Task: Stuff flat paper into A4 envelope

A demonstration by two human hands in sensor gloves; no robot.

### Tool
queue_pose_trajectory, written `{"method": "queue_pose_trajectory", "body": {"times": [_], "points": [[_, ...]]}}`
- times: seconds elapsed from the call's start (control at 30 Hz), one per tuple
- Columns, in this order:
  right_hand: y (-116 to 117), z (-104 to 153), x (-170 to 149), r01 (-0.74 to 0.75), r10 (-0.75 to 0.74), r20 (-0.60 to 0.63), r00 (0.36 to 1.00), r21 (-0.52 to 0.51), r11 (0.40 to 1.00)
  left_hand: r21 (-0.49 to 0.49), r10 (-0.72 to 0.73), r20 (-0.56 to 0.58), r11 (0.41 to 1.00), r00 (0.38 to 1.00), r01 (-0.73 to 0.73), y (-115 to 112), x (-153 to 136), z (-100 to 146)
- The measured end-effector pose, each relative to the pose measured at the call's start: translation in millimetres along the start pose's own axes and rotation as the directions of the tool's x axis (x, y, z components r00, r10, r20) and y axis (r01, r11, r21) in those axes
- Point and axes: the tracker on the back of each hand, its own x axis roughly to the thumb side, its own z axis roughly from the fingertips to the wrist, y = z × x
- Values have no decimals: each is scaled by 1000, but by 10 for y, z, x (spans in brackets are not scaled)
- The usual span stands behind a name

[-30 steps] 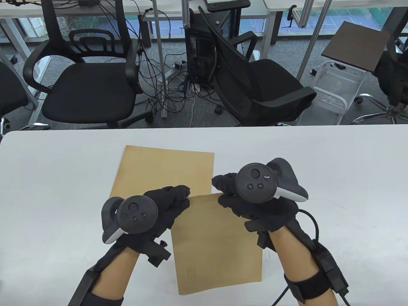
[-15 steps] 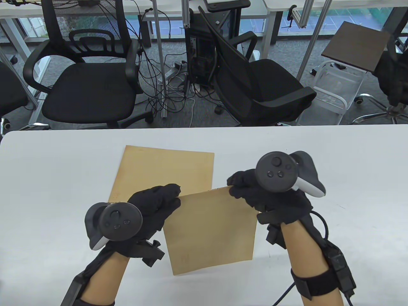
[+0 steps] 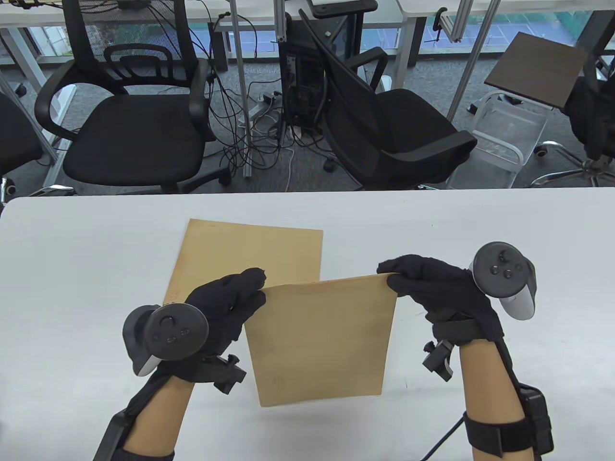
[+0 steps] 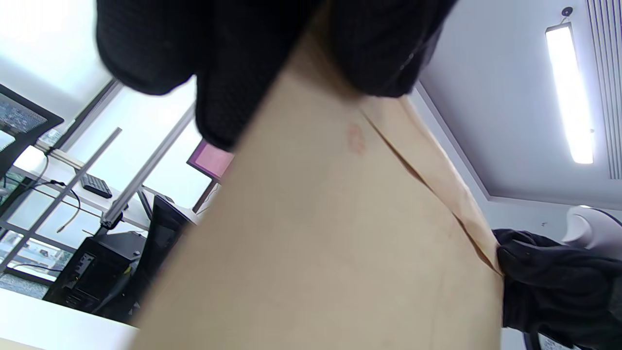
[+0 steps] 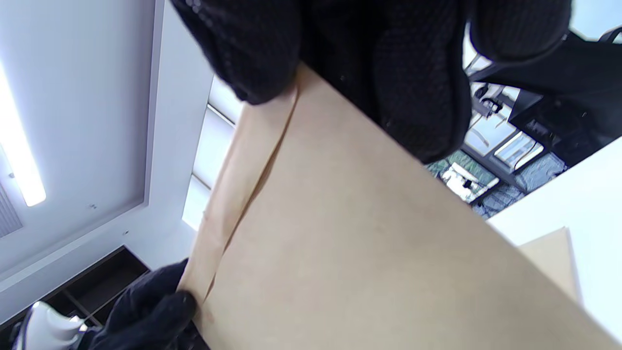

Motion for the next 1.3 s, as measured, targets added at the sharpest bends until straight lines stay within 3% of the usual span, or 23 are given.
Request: {"method": "queue_pose_trajectory", "body": {"times": [0.13,0.23,0.33,0.43,0.57,0.67,0.8,0.83,1.0,1.1,1.17,1.3], "points": [[-274,161,-28,-31,27,-23,999,-180,983,32,28,-47,999,998,-27,46,-120,44],[-479,325,19,-88,86,-22,996,-355,931,28,23,-47,999,999,-22,39,-118,48],[-500,418,116,-94,115,26,993,-416,905,-34,28,-24,999,999,-29,-43,-33,15],[-373,474,244,-130,190,88,978,-455,881,-112,46,7,993,999,-45,-168,98,-25],[28,424,337,-71,122,180,976,-265,962,-218,35,82,976,996,-16,-425,315,-43],[338,364,403,-37,76,236,969,-164,986,-273,48,102,962,994,-19,-626,422,-37],[711,253,524,-40,18,283,959,74,996,-345,71,88,938,994,-37,-788,466,-19],[758,233,531,-63,37,280,959,85,994,-350,68,78,936,995,-36,-803,457,-6],[981,118,456,-73,28,270,962,160,984,-238,96,-14,967,995,-96,-829,288,96],[1045,108,347,-109,36,271,962,260,959,-188,81,16,979,997,-76,-797,142,175],[1048,137,239,-168,82,248,965,352,921,-178,152,42,974,988,-142,-729,5,233],[1064,246,-153,-315,284,137,949,412,855,-93,275,1,957,961,-274,-557,-289,389]]}}
